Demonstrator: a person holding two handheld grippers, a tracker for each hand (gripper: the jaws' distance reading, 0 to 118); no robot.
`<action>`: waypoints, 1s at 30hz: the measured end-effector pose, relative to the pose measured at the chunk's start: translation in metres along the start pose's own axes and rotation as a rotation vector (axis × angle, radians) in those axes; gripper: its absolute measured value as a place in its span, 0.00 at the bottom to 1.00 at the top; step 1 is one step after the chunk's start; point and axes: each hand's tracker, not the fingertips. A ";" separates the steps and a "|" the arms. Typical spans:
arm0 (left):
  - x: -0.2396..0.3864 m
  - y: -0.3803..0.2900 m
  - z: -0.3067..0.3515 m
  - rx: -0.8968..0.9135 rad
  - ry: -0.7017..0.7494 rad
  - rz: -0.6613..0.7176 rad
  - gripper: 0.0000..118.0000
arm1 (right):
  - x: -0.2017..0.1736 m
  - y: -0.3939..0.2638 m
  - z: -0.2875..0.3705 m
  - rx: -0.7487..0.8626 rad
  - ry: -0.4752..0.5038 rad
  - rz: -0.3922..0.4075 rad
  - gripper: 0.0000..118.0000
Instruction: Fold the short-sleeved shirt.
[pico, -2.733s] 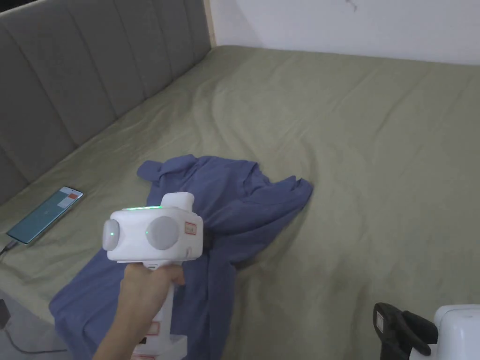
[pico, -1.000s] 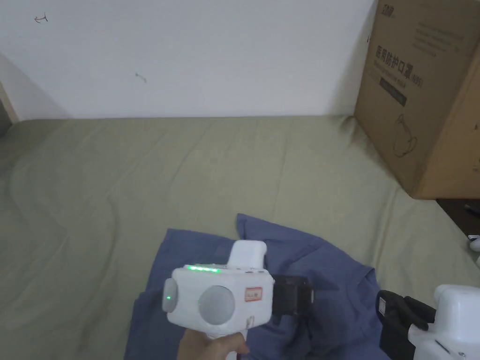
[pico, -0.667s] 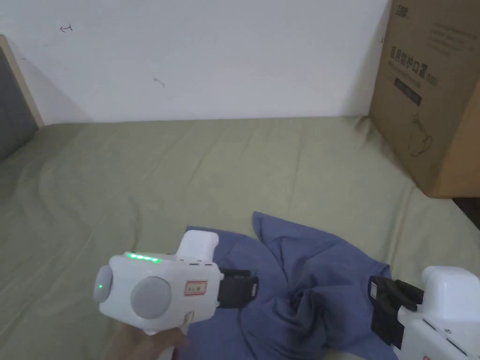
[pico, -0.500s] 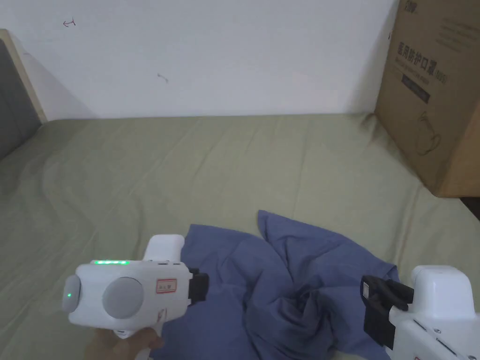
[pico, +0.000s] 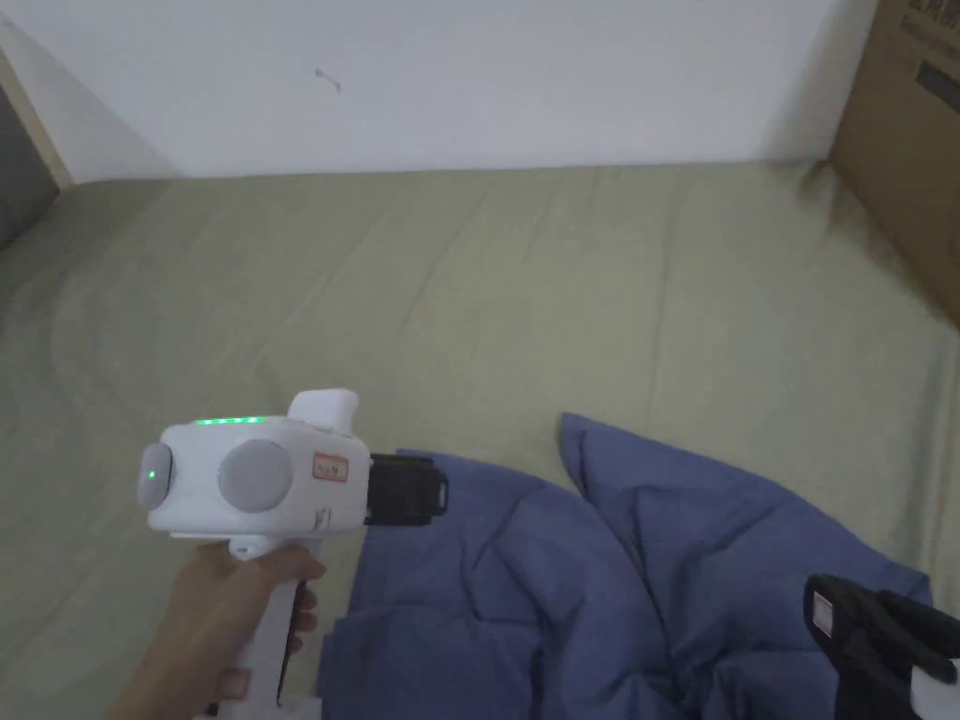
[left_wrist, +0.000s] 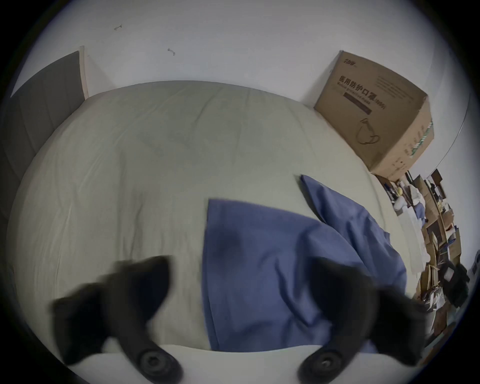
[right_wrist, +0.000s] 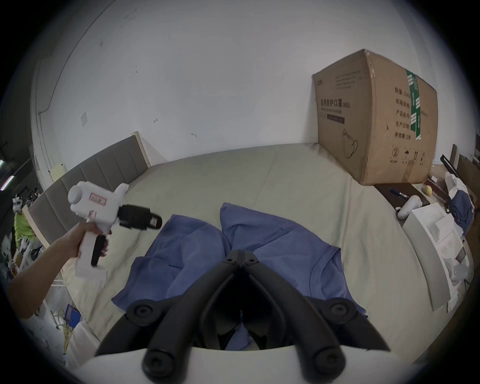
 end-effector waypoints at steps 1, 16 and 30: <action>-0.003 0.007 -0.008 0.004 0.011 0.003 0.99 | 0.002 -0.001 -0.006 -0.009 -0.001 0.001 0.00; 0.025 0.018 -0.098 -0.092 0.178 -0.110 0.90 | 0.041 -0.022 -0.037 -0.081 -0.043 -0.062 0.00; 0.004 0.003 -0.022 0.028 0.178 0.017 0.01 | 0.084 0.035 -0.069 -0.140 0.024 -0.015 0.00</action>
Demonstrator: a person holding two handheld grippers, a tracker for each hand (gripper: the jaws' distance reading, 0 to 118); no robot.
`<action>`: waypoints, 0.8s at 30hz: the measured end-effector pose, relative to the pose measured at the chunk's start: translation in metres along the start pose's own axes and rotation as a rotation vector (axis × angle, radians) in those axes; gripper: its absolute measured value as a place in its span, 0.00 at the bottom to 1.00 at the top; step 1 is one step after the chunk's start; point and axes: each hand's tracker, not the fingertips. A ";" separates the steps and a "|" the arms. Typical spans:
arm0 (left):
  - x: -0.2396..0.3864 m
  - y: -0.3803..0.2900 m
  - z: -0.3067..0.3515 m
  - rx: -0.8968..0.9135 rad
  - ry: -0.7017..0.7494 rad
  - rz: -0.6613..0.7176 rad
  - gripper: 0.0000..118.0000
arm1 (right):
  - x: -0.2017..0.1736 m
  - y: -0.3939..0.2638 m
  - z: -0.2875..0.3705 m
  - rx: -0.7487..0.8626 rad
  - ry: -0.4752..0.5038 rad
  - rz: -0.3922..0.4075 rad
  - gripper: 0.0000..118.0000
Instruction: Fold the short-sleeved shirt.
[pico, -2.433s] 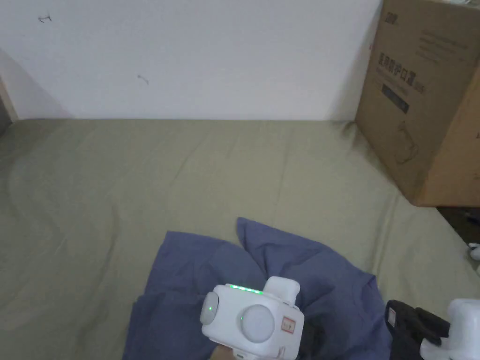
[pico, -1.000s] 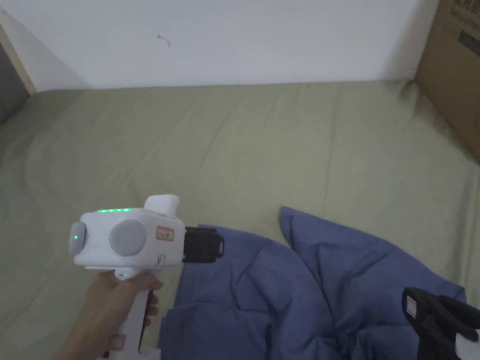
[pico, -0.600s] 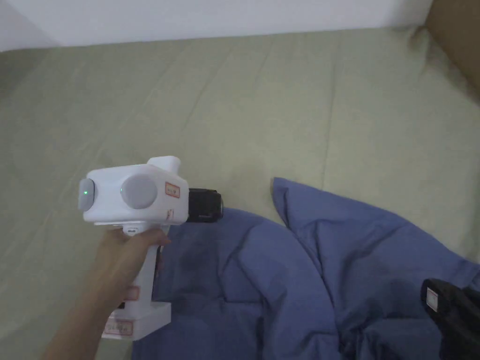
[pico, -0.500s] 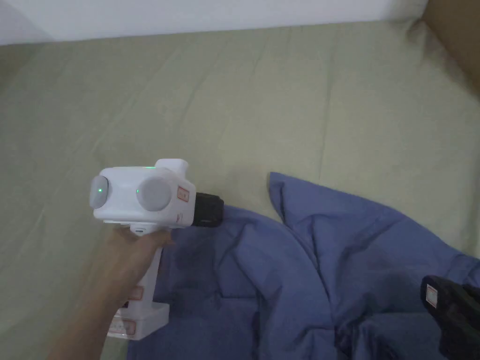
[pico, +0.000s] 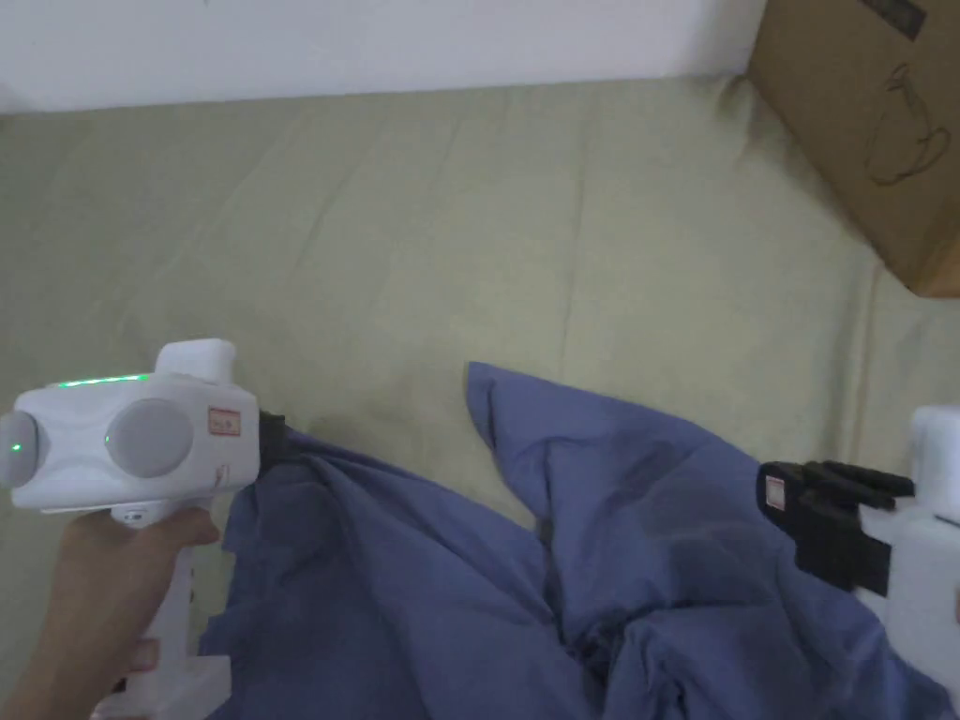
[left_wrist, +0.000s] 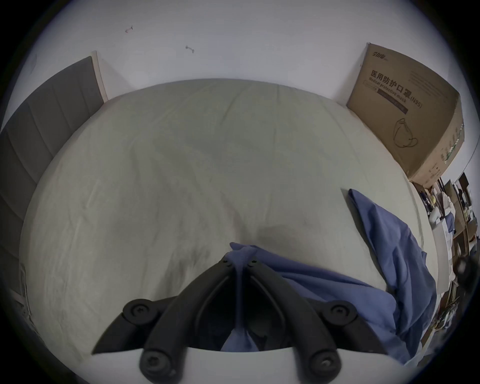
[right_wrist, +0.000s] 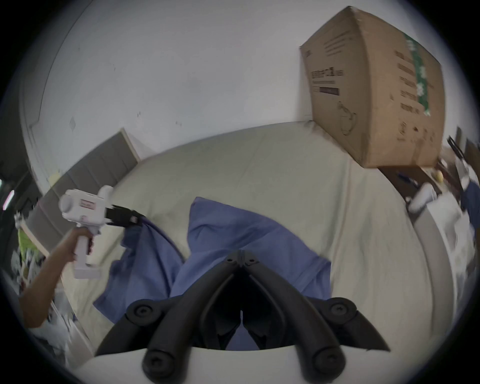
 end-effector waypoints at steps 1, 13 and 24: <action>-0.003 -0.001 0.003 0.010 -0.005 -0.001 0.01 | 0.005 0.009 -0.012 -0.040 0.023 0.043 0.00; 0.004 -0.023 0.063 0.072 -0.043 -0.044 0.01 | 0.021 0.058 -0.193 -0.360 -0.009 0.199 0.95; -0.001 -0.033 0.064 0.051 -0.016 -0.039 0.01 | -0.003 0.053 -0.195 -0.402 -0.095 0.299 0.23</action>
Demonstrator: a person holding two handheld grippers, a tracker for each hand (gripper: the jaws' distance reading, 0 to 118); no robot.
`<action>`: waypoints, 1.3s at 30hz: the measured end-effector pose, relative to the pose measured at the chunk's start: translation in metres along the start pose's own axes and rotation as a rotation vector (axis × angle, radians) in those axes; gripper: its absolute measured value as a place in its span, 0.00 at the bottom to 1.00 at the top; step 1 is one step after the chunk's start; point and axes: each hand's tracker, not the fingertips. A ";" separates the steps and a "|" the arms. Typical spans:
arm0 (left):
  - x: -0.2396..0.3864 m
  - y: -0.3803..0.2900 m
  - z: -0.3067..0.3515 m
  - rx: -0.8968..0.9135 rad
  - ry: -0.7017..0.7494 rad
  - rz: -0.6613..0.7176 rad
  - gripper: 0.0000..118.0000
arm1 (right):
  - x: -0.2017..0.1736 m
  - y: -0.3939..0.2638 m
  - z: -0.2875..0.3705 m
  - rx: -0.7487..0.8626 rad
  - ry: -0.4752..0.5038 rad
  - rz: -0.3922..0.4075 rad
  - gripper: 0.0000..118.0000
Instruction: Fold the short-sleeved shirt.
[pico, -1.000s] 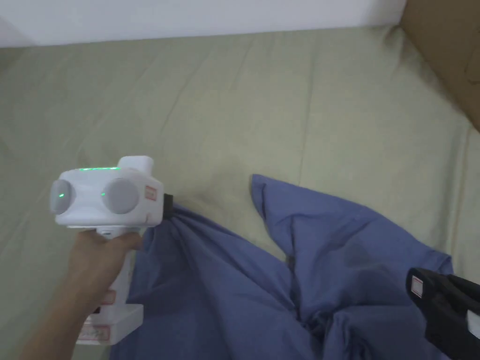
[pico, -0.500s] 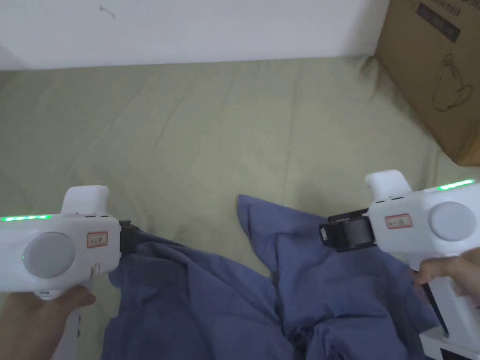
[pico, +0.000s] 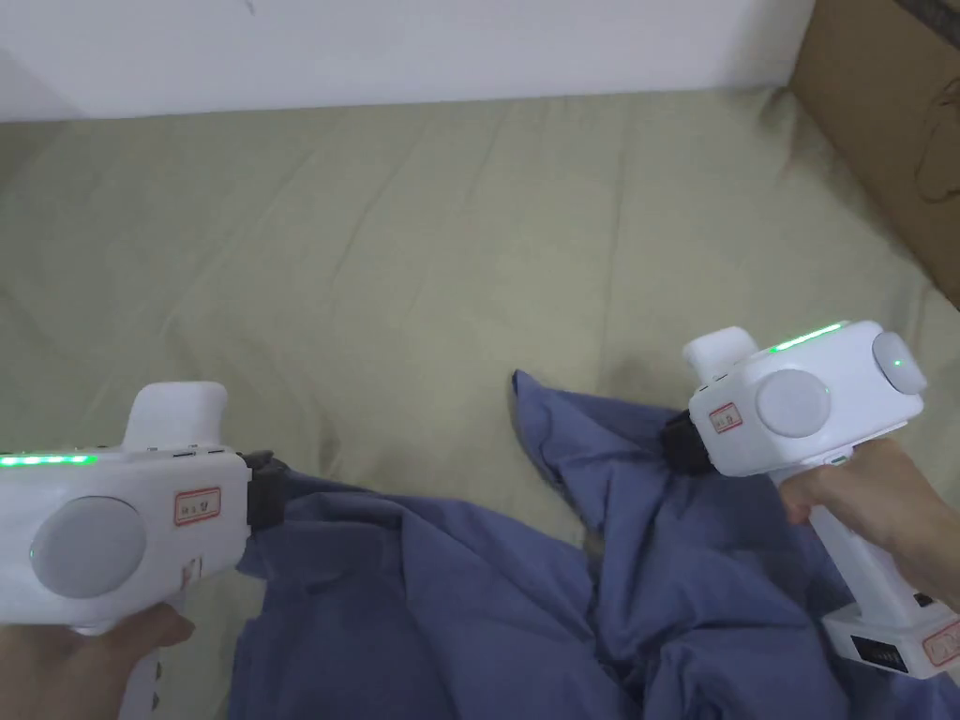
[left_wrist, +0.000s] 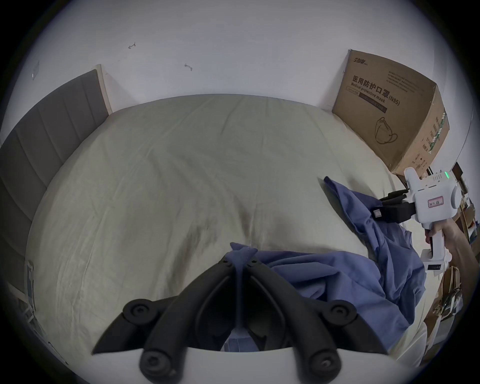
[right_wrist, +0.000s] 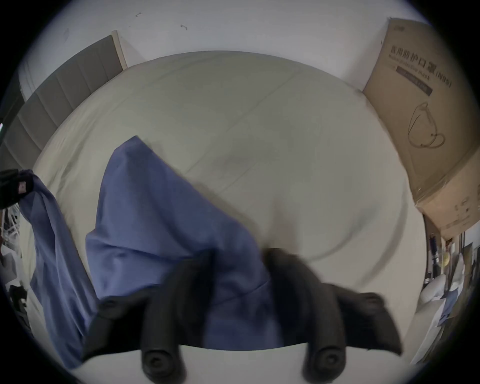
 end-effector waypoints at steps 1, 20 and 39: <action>-0.003 0.001 0.004 0.003 -0.001 0.003 0.01 | -0.003 -0.001 0.002 0.002 -0.016 0.002 0.03; -0.030 0.060 0.205 0.325 0.132 0.014 0.01 | 0.072 0.010 0.291 0.447 -0.100 -0.219 0.02; -0.036 0.208 0.414 0.639 0.132 -0.018 0.01 | 0.070 0.065 0.528 0.829 -0.030 -0.339 0.02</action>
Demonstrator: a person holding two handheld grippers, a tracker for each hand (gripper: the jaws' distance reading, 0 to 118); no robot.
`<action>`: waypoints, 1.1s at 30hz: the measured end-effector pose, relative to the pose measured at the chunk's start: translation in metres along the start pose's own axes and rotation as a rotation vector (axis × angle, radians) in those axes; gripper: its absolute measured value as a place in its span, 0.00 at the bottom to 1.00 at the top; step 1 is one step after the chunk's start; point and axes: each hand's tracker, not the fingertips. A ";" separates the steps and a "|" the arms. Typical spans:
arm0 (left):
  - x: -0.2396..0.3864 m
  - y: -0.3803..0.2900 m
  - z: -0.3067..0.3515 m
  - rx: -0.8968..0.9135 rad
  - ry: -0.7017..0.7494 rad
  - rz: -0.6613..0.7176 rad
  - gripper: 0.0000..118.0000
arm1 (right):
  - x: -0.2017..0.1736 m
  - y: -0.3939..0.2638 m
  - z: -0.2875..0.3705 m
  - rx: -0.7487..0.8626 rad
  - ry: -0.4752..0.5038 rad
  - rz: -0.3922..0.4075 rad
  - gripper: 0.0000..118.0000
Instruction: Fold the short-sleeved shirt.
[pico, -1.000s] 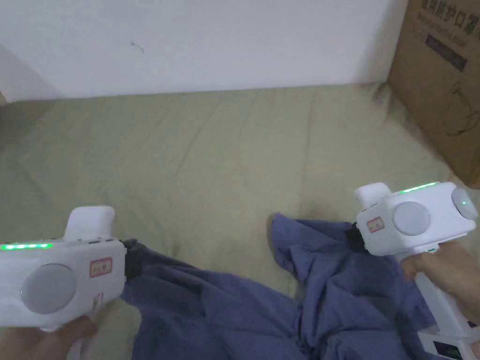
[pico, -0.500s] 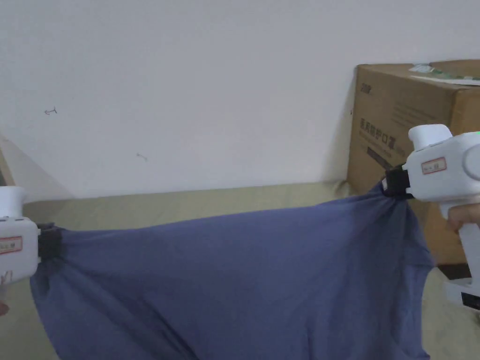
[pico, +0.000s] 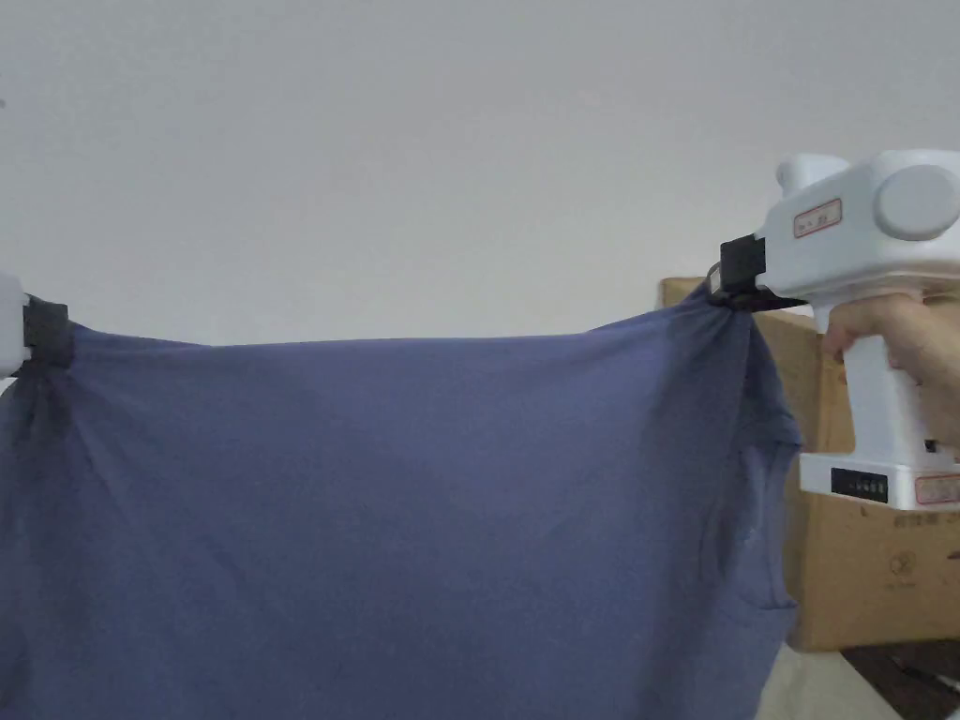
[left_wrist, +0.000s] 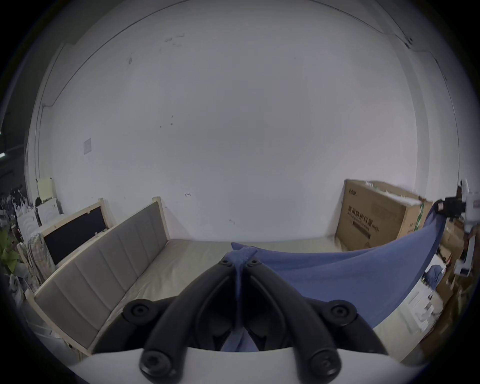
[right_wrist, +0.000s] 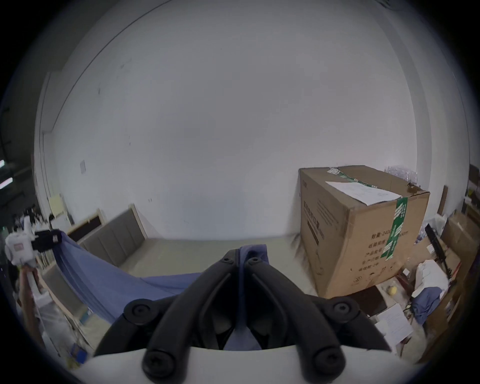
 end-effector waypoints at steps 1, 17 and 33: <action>-0.002 0.010 -0.004 -0.003 -0.002 0.004 0.01 | -0.003 0.009 -0.003 -0.001 0.004 0.009 0.02; -0.032 0.125 -0.109 0.070 0.035 0.015 0.01 | -0.055 0.128 -0.115 0.086 -0.017 0.099 0.02; -0.021 0.097 -0.148 0.174 0.042 0.015 0.01 | -0.074 0.124 -0.173 0.127 -0.001 0.109 0.02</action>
